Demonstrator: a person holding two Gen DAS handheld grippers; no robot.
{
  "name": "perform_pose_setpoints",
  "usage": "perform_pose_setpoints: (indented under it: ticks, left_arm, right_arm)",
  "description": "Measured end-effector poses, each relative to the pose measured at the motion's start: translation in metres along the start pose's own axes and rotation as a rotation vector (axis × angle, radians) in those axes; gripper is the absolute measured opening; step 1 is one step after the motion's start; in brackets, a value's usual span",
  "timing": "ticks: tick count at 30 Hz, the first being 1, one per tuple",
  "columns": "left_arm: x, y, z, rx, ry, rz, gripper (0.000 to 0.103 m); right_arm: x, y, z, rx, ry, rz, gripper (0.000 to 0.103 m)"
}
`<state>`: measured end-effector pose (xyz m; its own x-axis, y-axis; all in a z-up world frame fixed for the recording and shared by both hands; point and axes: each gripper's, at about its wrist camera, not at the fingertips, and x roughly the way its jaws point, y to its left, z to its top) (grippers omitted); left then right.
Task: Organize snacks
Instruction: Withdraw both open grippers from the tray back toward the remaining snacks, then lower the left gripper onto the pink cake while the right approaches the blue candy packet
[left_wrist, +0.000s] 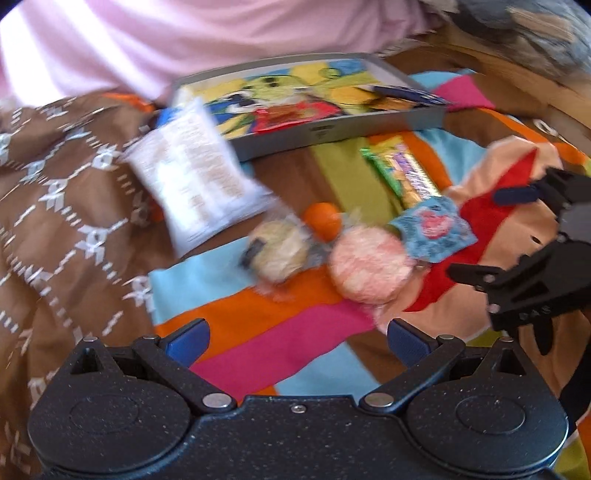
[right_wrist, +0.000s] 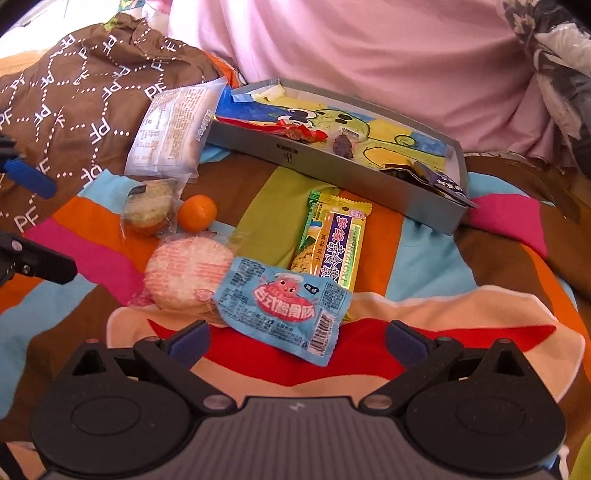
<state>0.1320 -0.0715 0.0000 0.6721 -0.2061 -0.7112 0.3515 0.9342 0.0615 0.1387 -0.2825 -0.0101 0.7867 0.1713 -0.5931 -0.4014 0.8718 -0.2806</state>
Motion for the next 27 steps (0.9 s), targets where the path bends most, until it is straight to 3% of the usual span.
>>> perform_pose_setpoints:
  ticks: [6, 14, 22, 27]
  left_arm:
    - [0.02, -0.017, 0.007, 0.11, 0.033, -0.079, 0.102]
    - [0.041, -0.034, 0.02, 0.282, 0.026, -0.108, 0.102]
    - [0.063, -0.044, 0.031, 0.334, 0.064, -0.14, 0.102]
    - [0.073, -0.047, 0.038, 0.393, 0.09, -0.178, 0.102]
  right_arm:
    - [0.013, -0.003, -0.002, -0.054, -0.015, 0.035, 0.103]
    - [0.024, 0.001, -0.003, -0.233, -0.066, 0.113, 0.103]
    - [0.035, -0.004, -0.003, -0.329, -0.104, 0.176, 0.103]
    - [0.044, -0.014, 0.001, -0.311, -0.094, 0.237, 0.102]
